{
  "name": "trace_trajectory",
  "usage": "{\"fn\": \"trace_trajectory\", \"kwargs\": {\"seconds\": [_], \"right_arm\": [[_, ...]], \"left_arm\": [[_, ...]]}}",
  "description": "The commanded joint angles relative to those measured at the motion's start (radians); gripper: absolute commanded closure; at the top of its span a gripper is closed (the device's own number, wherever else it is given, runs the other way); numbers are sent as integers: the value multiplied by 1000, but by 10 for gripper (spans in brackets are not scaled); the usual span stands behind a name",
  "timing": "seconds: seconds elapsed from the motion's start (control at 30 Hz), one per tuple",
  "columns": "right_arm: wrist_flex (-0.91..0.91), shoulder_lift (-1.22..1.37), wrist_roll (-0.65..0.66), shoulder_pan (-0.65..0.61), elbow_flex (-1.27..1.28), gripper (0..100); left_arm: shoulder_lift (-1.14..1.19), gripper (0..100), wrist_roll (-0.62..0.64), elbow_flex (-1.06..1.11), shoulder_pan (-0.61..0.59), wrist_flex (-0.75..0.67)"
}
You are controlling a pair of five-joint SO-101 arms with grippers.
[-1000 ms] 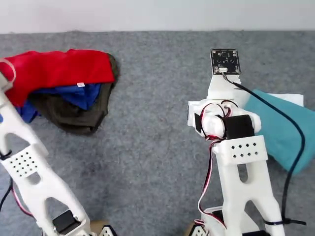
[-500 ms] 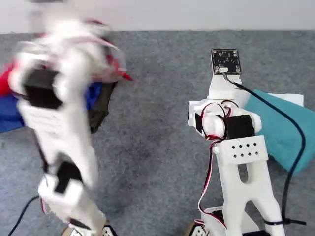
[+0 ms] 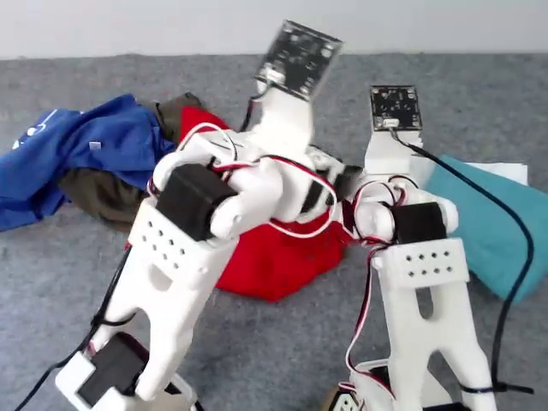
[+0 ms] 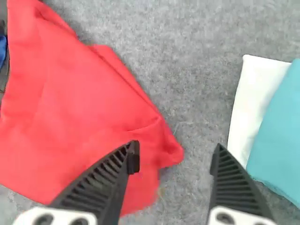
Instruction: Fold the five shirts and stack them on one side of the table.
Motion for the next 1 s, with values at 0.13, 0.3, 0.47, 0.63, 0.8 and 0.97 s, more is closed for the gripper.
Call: {"fn": "trace_trajectory", "kwargs": {"seconds": [0.13, 0.3, 0.47, 0.63, 0.8, 0.97], "right_arm": [[59, 10, 66, -36, -81, 690], [315, 173, 140, -217, -299, 690], [417, 452, 152, -443, -454, 689], [300, 771, 153, -604, -496, 691], [216, 1036, 150, -621, -597, 753], [223, 1101, 150, -558, -698, 983]], "left_arm": [[-89, 751, 17, 5, -480, 5], [14, 752, 12, 159, -884, -137], [313, 754, 12, 364, -1076, -474], [675, 754, 72, 283, -1074, -523], [916, 916, 241, -53, -1178, -440], [1115, 988, 183, -369, -1275, -365]]}}
